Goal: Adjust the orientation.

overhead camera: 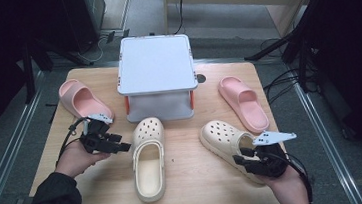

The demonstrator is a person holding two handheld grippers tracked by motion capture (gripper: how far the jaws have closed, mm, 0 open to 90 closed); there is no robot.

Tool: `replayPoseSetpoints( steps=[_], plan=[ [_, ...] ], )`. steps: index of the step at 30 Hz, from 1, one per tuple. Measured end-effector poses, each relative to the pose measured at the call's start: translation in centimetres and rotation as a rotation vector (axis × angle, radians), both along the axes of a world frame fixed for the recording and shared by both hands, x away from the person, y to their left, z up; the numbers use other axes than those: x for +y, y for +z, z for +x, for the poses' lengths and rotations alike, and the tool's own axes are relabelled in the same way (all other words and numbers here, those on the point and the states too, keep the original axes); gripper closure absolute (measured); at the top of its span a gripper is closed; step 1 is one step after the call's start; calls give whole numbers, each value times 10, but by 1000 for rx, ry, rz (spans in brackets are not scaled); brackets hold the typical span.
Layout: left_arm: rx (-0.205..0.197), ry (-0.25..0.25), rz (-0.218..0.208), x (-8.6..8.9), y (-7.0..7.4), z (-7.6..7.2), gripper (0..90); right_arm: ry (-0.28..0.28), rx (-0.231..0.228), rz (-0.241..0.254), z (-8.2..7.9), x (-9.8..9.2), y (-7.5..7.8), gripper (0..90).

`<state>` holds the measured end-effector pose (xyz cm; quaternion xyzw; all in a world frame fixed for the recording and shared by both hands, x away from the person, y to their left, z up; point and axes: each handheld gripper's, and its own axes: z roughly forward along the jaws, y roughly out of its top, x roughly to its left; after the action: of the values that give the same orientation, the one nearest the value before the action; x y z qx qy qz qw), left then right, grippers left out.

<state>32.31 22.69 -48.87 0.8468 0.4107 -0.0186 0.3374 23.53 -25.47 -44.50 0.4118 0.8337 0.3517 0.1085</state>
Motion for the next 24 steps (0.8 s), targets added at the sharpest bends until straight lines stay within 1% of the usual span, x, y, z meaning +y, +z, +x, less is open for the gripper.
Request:
replayPoseSetpoints(
  steps=[2, 4, 9, 11, 13, 14, 15, 17, 19, 20, 22, 24],
  plan=[
    [-2, 2, 1, 0, 0, 0, 384, -17, 4, -5, 1, -4, -2, 551],
    [-1, 8, -1, 0, 1, 0, 379, -32, 17, -15, 5, -6, -6, 548],
    [3, 15, -2, 0, 0, -2, 374, -25, 45, -61, 16, -5, -19, 554],
    [0, 7, 6, 1, 0, -2, 372, -20, 61, -68, 22, -3, -23, 578],
    [5, 12, -2, 1, 0, -4, 374, -10, 72, -63, 27, -1, -26, 608],
    [9, 13, -3, 2, 0, -4, 380, -8, 83, -59, 29, 1, -28, 648],
    [9, 11, -2, 2, 0, -4, 383, -3, 94, -65, 31, 3, -30, 673],
    [7, 15, -3, 3, 0, -6, 385, 8, 106, -85, 35, 8, -33, 749],
    [5, 16, -4, 4, 1, -7, 385, 16, 99, -109, 36, 11, -32, 770],
    [4, 15, -1, 5, 1, -8, 385, 15, 99, -111, 36, 12, -30, 773],
    [2, 18, 0, 6, 1, -9, 385, 14, 87, -104, 36, 15, -27, 775],
    [-4, 20, 0, 6, 1, -10, 385, 14, 72, -87, 37, 18, -23, 775]
  ],
)
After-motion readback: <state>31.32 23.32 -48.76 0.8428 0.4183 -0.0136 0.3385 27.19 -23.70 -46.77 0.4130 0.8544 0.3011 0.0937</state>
